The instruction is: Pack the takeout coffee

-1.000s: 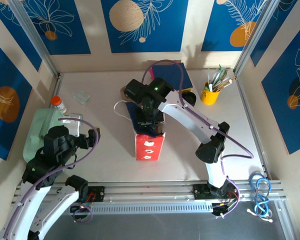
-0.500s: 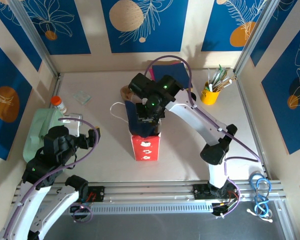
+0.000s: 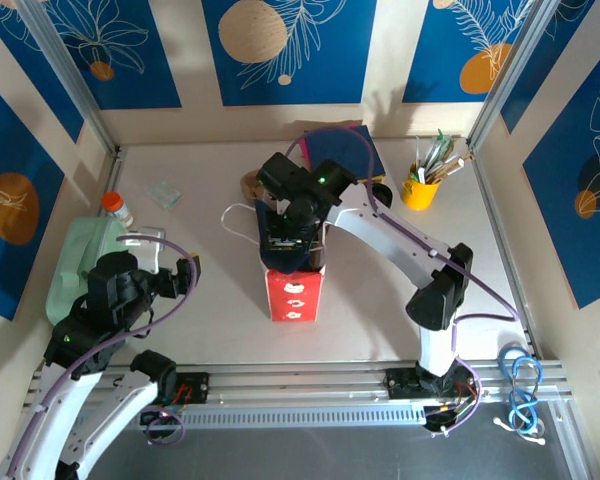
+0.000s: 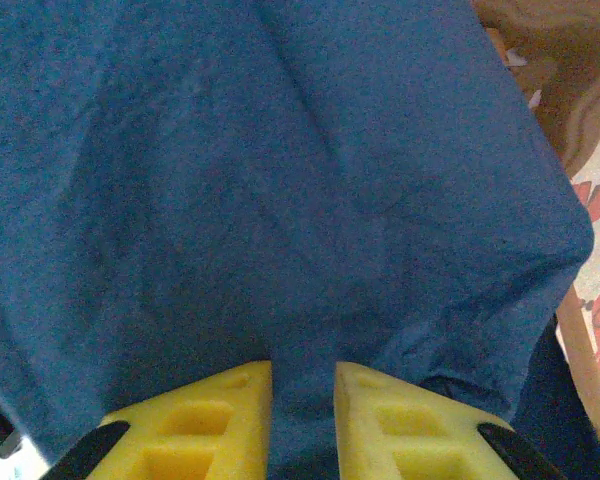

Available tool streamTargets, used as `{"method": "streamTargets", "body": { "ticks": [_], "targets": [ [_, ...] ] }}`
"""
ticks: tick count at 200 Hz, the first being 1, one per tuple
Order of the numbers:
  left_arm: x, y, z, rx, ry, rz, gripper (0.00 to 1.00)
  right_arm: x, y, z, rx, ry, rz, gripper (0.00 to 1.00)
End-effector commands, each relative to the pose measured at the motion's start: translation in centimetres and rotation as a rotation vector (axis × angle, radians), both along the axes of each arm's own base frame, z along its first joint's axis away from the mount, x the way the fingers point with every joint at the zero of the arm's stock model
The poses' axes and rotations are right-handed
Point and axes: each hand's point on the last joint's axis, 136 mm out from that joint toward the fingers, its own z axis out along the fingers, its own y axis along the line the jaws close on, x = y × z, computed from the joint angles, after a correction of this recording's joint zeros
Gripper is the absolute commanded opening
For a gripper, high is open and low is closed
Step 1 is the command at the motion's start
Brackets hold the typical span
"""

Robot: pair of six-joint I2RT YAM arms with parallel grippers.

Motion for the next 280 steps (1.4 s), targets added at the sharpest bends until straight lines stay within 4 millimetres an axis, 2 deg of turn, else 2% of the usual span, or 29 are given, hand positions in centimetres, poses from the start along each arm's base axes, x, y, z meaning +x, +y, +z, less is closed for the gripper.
{"method": "streamTargets", "body": {
  "ticks": [1,56,84,117,148,180,214,242,262,280],
  "targets": [
    [0.2,0.3,-0.2,0.015,-0.001,0.010,0.92,0.6,-0.5,-1.3,-0.081,-0.017,-0.005,0.24],
    [0.2,0.3,-0.2,0.019,0.000,0.011,0.93,1.3,-1.5,-3.3,-0.235,-0.024,-0.013,0.24],
    [0.3,0.2,-0.3,0.018,0.002,0.009,0.93,1.4,-1.2,-2.2,-0.222,-0.042,-0.003,0.23],
    [0.3,0.2,-0.3,0.022,0.005,0.010,0.93,1.4,-0.8,0.9,-0.149,-0.086,0.019,0.24],
    [0.3,0.3,-0.3,0.021,0.003,0.012,0.93,1.4,-0.3,4.7,-0.043,-0.159,0.065,0.26],
    [0.3,0.3,-0.3,0.023,0.003,0.012,0.93,2.5,-1.0,8.2,0.017,-0.281,0.101,0.35],
    [0.3,0.3,-0.3,0.023,0.003,0.014,0.93,3.9,-1.6,11.8,0.149,-0.343,0.108,0.39],
    [0.3,0.4,-0.4,0.026,0.004,0.017,0.93,6.3,-3.7,13.9,0.210,-0.409,0.058,0.43],
    [0.3,0.4,-0.4,0.027,0.004,0.020,0.93,9.1,-6.4,14.7,0.220,-0.451,-0.029,0.46],
    [0.4,0.5,-0.4,0.030,0.007,0.022,0.93,12.1,-9.5,14.4,0.176,-0.494,-0.121,0.52]
  ]
}}
